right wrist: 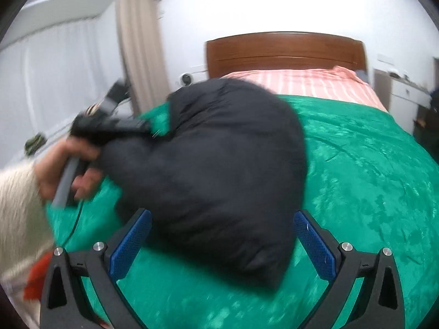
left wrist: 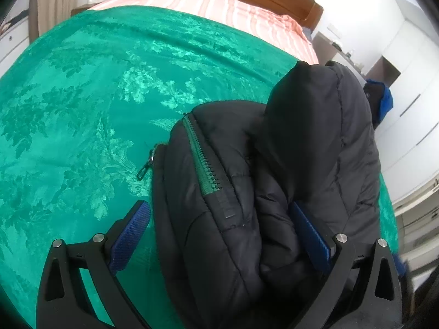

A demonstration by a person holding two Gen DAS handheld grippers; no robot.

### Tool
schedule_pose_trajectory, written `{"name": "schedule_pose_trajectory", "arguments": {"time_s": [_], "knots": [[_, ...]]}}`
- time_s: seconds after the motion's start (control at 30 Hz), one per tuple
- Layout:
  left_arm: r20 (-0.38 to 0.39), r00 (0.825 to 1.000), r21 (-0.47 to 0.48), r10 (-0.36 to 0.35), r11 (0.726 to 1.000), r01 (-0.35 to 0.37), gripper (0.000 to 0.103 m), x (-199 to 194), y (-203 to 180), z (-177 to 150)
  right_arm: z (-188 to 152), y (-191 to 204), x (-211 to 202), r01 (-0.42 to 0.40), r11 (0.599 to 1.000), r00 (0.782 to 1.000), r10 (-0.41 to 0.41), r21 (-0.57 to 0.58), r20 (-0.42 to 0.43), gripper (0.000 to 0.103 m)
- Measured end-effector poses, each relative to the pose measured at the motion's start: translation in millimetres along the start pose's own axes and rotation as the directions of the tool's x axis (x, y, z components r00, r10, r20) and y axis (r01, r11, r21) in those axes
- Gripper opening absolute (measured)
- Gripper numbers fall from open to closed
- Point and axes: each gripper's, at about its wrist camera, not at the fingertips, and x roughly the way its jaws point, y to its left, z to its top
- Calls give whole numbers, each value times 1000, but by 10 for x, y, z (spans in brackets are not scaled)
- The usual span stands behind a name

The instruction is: Fold large clothes

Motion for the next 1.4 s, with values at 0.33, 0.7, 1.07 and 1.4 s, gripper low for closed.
{"name": "schedule_pose_trajectory", "arguments": {"time_s": [0.33, 0.7, 1.07, 1.4], "knots": [[3, 999, -16, -32, 999, 32, 102, 31, 54, -29, 950, -210, 694, -6, 969, 999, 15, 247, -38, 102], [32, 993, -106, -112, 988, 114, 102, 186, 202, -139, 1020, 256, 1463, 99, 988, 993, -90, 121, -75, 103], [72, 980, -158, -185, 968, 195, 103, 192, 319, -233, 1271, 527, 2012, 69, 997, 985, -63, 31, -162, 103], [55, 989, -162, -136, 976, 143, 101, -8, 603, -567, 683, 844, 2406, 69, 981, 987, -93, -180, -129, 103]]}}
